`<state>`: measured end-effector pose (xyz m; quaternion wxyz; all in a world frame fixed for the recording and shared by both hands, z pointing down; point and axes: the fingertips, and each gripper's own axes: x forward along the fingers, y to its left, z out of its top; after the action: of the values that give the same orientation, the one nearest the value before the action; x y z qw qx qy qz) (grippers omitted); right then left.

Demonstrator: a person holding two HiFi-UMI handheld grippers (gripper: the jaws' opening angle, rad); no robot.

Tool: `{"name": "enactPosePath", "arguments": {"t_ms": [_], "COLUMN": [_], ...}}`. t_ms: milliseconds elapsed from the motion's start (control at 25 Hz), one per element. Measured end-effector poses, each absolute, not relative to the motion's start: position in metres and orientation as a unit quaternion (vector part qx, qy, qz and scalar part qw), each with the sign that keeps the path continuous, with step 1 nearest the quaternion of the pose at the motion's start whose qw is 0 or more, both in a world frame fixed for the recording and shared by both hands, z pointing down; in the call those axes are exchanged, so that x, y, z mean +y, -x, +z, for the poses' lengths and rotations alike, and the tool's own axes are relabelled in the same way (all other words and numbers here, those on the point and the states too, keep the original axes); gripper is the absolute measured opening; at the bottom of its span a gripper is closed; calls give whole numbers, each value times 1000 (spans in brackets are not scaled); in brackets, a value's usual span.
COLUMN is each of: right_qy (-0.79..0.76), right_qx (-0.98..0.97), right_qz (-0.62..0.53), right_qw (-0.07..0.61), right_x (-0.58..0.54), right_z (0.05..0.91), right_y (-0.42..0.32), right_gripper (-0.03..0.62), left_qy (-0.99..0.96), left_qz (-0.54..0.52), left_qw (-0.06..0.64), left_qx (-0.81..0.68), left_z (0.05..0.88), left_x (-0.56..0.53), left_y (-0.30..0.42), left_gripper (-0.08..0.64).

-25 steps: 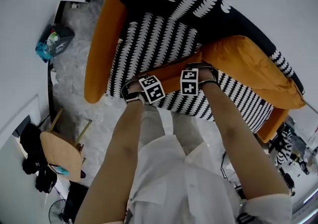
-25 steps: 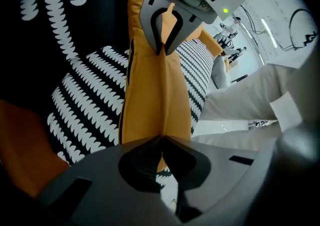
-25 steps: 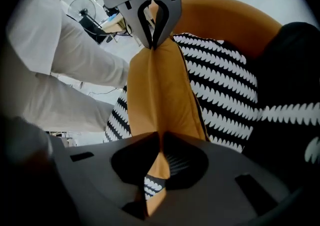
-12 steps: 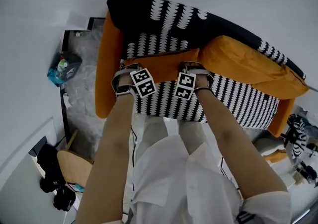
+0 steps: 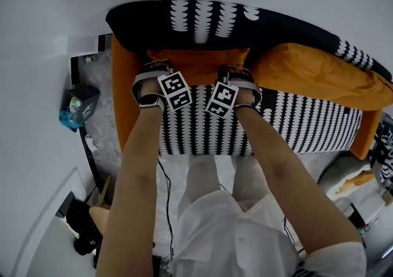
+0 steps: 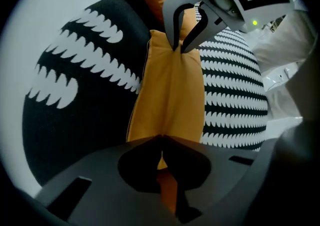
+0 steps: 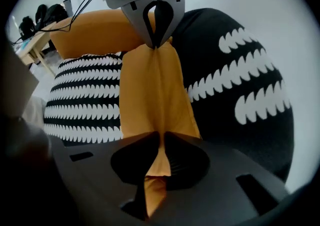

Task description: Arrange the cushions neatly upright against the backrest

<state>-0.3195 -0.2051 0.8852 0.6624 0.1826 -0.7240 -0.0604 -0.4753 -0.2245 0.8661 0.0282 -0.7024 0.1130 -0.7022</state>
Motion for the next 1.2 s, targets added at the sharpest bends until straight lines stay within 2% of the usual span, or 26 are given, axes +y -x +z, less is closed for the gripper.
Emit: {"name": "enactPosePath", "arguments": {"t_ms": [160, 320, 400, 560, 720, 960, 1200], "right_qy": [-194, -179, -166, -165, -201, -243, -311], "right_qx": [-730, -744, -750, -767, -777, -795, -806], "right_qz": [-49, 2, 34, 95, 146, 204, 287], "right_qw": [654, 644, 639, 613, 579, 517, 415], "right_x": [-209, -213, -212, -211, -215, -203, -188], "right_z": [900, 907, 907, 893, 868, 819, 750], "right_y": [314, 317, 318, 320, 314, 308, 287], "right_gripper": [47, 51, 74, 127, 147, 149, 146], "left_qy": [703, 721, 728, 730, 735, 767, 815], "left_qz": [-700, -685, -676, -662, -631, -491, -372], "left_qw": [33, -2, -34, -98, -152, -281, -308], "left_qx": [121, 109, 109, 140, 194, 303, 320], "left_z": [888, 896, 897, 888, 869, 816, 740], "left_x": [-236, -243, -243, -239, -238, -229, -212], "left_y": [470, 472, 472, 475, 477, 463, 421], "left_gripper": [20, 29, 43, 86, 184, 167, 158]}}
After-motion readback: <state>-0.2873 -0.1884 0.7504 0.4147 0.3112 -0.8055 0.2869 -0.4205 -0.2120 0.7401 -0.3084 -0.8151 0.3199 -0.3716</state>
